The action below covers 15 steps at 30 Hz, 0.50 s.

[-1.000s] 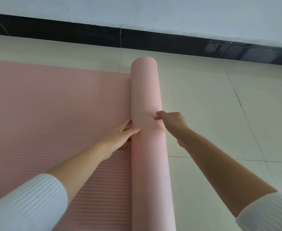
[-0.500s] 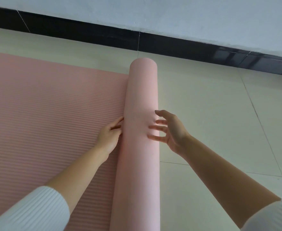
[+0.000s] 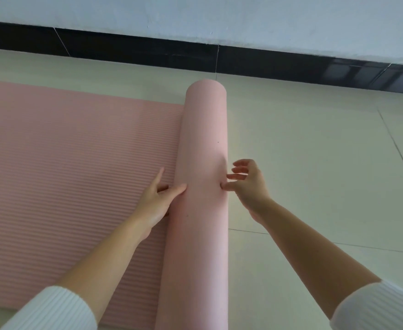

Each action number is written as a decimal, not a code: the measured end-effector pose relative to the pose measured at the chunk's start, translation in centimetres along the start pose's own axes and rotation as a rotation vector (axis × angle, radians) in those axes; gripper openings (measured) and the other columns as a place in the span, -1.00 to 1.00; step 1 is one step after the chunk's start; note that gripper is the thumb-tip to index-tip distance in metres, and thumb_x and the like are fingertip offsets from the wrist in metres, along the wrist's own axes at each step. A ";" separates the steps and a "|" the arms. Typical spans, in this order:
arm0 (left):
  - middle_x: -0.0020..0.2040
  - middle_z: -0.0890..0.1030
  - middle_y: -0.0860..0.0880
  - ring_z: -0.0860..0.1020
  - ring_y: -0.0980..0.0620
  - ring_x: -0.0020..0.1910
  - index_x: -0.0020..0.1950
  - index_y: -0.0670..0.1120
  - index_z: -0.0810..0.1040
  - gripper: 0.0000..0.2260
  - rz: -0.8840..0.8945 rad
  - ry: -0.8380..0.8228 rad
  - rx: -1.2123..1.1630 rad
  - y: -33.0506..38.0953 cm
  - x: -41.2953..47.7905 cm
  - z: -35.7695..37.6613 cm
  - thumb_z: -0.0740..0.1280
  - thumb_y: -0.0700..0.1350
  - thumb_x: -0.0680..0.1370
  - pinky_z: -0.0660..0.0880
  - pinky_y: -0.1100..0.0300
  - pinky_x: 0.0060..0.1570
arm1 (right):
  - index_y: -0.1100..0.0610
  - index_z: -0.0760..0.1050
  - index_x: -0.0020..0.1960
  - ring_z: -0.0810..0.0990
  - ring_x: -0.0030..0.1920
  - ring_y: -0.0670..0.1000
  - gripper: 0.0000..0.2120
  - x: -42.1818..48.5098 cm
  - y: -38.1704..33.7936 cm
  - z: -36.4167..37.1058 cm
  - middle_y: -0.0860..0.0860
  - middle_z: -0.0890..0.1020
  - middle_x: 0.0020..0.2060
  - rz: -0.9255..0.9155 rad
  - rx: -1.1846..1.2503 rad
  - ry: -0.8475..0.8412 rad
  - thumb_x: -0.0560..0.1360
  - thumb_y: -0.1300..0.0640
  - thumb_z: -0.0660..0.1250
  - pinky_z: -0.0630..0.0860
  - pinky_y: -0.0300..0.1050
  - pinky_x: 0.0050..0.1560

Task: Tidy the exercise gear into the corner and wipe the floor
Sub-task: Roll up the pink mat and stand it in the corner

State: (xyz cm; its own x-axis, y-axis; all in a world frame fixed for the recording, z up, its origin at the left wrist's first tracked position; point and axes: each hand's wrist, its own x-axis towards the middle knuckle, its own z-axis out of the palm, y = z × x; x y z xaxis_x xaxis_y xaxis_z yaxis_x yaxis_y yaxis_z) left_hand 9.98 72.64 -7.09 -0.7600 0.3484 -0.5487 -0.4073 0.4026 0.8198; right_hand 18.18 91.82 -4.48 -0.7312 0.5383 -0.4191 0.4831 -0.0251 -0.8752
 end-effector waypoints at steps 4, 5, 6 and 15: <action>0.09 0.57 0.07 0.55 0.23 -0.06 0.23 0.21 0.51 -0.64 0.192 0.212 0.054 0.7 -0.2 -1.2 0.39 -0.12 0.48 0.47 0.19 0.04 | 0.04 0.12 0.47 0.37 0.31 0.03 -0.02 -0.1 0.6 0.7 0.01 0.26 0.32 0.127 -0.187 -0.033 0.24 -0.22 0.54 0.33 -0.09 0.19; 0.06 0.60 0.11 0.54 0.28 -0.08 0.14 0.19 0.57 -0.74 0.228 0.219 0.080 0.7 -0.4 -1.6 0.35 -0.11 0.51 0.47 0.20 0.05 | 0.04 0.10 0.48 0.33 0.35 0.05 0.03 -0.3 0.5 1.3 0.01 0.23 0.35 0.137 -0.238 -0.040 0.21 -0.31 0.51 0.32 -0.05 0.25; 0.03 0.62 0.17 0.54 0.34 -0.09 0.09 0.18 0.60 -0.81 0.237 0.192 0.088 0.7 -0.7 -2.0 0.33 -0.07 0.53 0.46 0.19 0.09 | 0.05 0.11 0.47 0.31 0.37 0.05 0.04 -0.4 0.4 2.0 0.01 0.22 0.36 0.136 -0.266 -0.048 0.19 -0.37 0.48 0.31 -0.01 0.29; 0.09 0.64 0.18 0.61 0.16 0.07 0.35 0.30 0.34 -0.43 -0.019 -0.073 0.052 -0.9 -1.2 -6.8 0.44 0.17 0.38 0.50 0.09 0.09 | -0.03 0.44 0.30 0.55 0.12 0.00 -0.50 0.1 -0.4 5.2 -0.04 0.53 0.19 0.174 0.104 -0.210 0.45 -0.22 0.36 0.52 0.11 0.16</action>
State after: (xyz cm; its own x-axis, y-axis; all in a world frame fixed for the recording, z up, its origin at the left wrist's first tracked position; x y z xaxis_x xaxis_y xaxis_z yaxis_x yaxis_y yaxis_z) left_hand 7.78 66.11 -6.02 -0.7126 0.3998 -0.5764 -0.3931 0.4530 0.8002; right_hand 15.45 87.49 -5.40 -0.7305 0.3326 -0.5965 0.5662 -0.1936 -0.8012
